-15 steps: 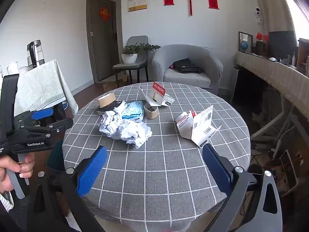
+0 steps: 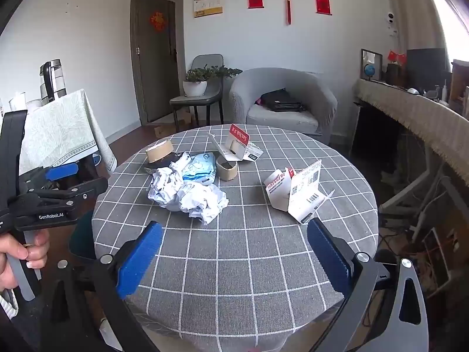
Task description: Collect trash
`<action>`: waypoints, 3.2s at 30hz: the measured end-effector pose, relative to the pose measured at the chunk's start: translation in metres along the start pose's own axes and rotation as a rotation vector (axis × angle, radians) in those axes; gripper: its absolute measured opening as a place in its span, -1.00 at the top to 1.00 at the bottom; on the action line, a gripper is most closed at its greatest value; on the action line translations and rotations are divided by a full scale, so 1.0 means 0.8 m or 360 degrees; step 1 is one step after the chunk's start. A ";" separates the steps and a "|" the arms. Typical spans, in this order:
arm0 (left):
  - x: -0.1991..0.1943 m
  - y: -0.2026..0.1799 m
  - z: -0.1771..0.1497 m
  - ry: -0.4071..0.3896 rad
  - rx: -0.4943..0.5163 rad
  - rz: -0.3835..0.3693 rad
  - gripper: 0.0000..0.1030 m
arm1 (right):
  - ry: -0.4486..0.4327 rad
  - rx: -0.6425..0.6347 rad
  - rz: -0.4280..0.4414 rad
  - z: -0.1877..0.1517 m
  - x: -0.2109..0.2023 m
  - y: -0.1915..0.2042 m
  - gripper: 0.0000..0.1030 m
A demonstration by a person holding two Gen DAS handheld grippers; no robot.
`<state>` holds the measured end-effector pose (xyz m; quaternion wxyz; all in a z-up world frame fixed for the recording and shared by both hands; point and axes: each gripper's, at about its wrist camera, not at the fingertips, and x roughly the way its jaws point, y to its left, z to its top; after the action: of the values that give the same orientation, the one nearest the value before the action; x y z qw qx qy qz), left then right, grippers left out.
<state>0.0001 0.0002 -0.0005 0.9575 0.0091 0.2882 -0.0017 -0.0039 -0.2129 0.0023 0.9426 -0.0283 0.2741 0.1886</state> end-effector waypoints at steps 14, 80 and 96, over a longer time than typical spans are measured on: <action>0.000 0.010 0.003 -0.0010 -0.0013 0.0017 -0.94 | -0.0015 0.0015 -0.0006 -0.001 -0.003 -0.003 -0.94; 0.003 0.007 0.001 0.0008 -0.0014 0.0022 -0.94 | 0.0011 0.0010 -0.0037 0.000 0.007 -0.003 -0.94; 0.009 0.004 0.001 0.0035 0.0058 -0.0140 -0.90 | 0.0064 0.0102 0.0003 0.001 0.019 -0.020 -0.94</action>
<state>0.0069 0.0036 -0.0037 0.9530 0.0138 0.2987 -0.0489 0.0140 -0.2224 -0.0055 0.9372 -0.0017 0.2989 0.1800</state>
